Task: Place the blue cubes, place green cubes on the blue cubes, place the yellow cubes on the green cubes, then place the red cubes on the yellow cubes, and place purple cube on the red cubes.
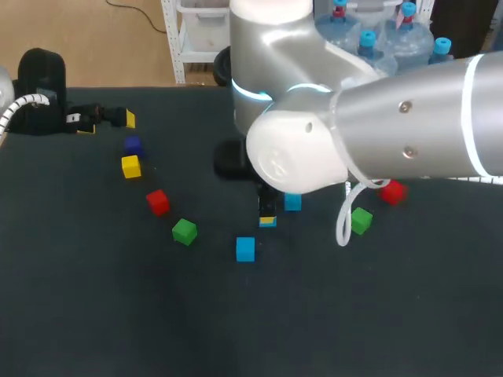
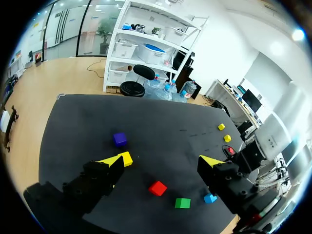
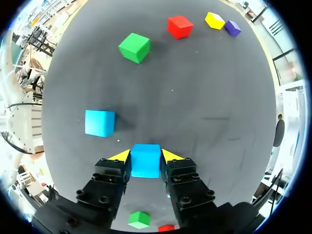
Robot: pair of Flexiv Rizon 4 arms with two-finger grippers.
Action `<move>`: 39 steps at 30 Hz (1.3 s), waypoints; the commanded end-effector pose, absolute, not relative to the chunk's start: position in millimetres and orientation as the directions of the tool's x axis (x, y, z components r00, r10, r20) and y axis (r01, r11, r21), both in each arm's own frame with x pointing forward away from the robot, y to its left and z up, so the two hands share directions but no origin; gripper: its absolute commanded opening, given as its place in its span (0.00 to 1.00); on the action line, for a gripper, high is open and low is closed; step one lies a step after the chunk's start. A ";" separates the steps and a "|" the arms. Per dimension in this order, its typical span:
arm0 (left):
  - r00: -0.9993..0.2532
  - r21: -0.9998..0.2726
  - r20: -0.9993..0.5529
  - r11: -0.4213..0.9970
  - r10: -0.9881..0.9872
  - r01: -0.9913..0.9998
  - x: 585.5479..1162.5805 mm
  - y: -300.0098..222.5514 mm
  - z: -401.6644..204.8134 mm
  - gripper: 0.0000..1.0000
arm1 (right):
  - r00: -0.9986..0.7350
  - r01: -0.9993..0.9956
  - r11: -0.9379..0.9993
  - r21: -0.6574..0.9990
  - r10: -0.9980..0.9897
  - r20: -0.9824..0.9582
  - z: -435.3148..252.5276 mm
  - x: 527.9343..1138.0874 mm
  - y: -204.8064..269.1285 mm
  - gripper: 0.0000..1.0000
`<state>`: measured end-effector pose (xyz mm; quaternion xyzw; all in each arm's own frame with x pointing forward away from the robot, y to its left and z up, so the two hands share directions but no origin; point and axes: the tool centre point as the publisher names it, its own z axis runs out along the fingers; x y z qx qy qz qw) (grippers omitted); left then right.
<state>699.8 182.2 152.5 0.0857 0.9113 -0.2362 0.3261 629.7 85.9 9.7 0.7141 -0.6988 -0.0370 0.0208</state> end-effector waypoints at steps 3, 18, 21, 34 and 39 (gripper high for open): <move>-0.769 -0.381 -0.640 0.868 0.001 0.318 699.6 184.2 151.0 1.00 | 0.007 -0.995 -0.009 0.099 -1.000 -0.019 5.8 645.0 88.2 0.00; -0.769 -0.381 -0.640 0.868 0.001 0.318 699.6 184.2 151.0 1.00 | -0.032 -0.994 0.030 0.104 -0.999 -0.019 -0.9 662.0 85.3 0.00; -0.769 -0.381 -0.640 0.868 0.001 0.318 699.6 184.2 151.0 1.00 | -0.042 -0.994 0.040 0.107 -0.999 -0.015 -2.5 664.9 84.0 0.00; -0.769 -0.381 -0.640 0.868 0.001 0.318 699.6 184.2 151.0 1.00 | -0.064 -0.992 0.062 0.113 -0.998 -0.017 -4.0 671.3 82.7 0.00; -0.769 -0.381 -0.640 0.868 0.001 0.318 699.6 184.2 151.0 1.00 | -0.071 -0.991 0.069 0.111 -0.997 -0.019 -3.5 673.7 81.6 0.00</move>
